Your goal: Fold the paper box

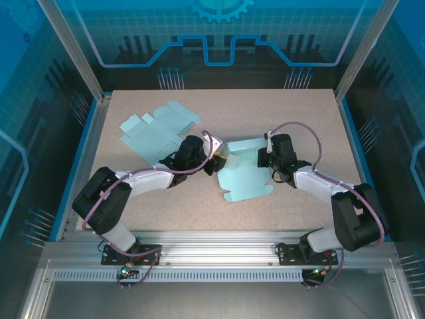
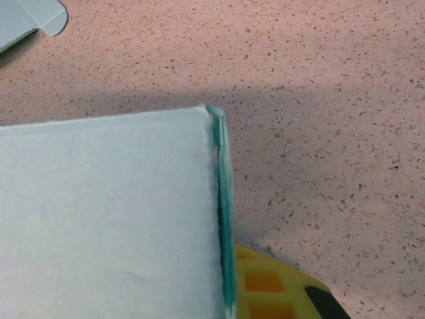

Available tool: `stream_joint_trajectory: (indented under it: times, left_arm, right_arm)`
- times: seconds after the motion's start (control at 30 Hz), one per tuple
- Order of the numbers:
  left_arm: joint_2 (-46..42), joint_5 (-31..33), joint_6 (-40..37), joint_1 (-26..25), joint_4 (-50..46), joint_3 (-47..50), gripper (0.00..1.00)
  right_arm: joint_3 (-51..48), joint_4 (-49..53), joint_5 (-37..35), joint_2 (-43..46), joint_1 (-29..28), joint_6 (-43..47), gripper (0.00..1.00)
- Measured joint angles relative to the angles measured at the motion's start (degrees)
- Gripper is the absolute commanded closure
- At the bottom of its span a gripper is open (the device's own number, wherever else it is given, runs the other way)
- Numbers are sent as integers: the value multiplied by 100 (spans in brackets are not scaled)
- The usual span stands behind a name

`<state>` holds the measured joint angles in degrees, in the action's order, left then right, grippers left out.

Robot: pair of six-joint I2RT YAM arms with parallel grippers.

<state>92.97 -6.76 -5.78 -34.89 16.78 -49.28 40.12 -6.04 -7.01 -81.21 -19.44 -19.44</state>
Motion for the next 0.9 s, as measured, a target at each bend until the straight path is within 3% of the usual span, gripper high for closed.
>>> stream_joint_trajectory:
  times: [0.3,0.6,0.77,0.9]
  left_arm:
    - [2,-503,-929,0,-1036,-398,57]
    - [271,-656,-1283,24,-1508,-802,60]
    - [428,-273,-1178,39,-1172,-813,57]
    - [590,470,-918,24,-476,-798,59]
  right_arm:
    - [0,-4,15,-50,0,-2,100]
    - [0,-2,13,-55,0,-2,100]
    - [0,-2,0,-55,0,-2,100]
    - [0,-7,22,-55,0,-2,100]
